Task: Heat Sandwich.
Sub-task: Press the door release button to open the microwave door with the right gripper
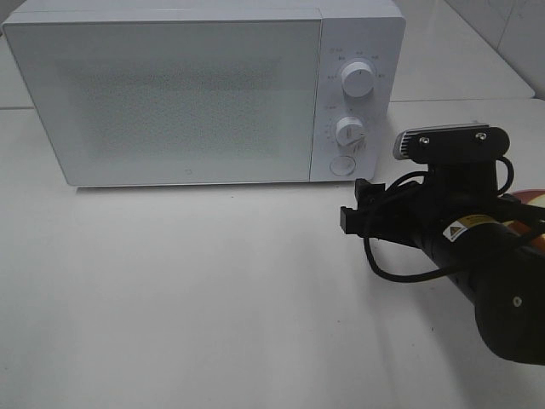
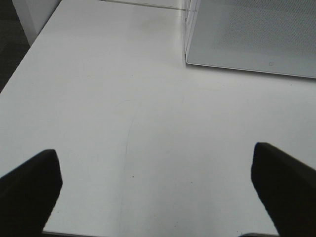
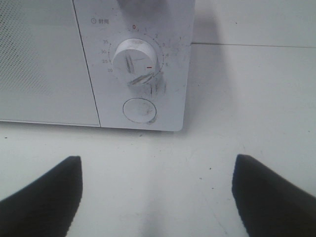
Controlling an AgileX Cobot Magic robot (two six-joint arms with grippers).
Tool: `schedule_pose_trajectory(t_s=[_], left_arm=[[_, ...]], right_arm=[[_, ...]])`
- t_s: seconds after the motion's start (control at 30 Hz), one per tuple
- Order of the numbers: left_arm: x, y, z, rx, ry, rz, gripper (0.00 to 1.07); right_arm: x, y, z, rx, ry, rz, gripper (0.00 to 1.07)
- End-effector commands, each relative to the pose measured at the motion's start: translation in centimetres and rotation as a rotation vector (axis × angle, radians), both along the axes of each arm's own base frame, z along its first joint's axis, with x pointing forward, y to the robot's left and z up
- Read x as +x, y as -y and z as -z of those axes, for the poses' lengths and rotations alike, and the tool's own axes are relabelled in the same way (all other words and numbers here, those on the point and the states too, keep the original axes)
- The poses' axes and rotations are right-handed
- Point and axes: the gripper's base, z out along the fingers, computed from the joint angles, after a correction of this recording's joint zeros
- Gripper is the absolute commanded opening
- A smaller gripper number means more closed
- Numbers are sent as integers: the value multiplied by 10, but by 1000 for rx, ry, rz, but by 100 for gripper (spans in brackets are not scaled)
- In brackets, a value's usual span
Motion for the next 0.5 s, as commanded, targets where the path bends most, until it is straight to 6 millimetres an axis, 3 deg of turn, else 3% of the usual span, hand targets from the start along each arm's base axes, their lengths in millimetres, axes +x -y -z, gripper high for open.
schedule_pose_trajectory(t_s=[0.03,0.23,0.5], left_arm=[[-3,0,-1,-2,34,4,98],[-3,0,-1,-2,34,4,98],[-3,0,-1,-2,34,4,98]], right_arm=[[2,-3,-2,41,16,10,76],[2,-3,-2,189,6,65,76],[2,-3,-2,591,-24,216,74]])
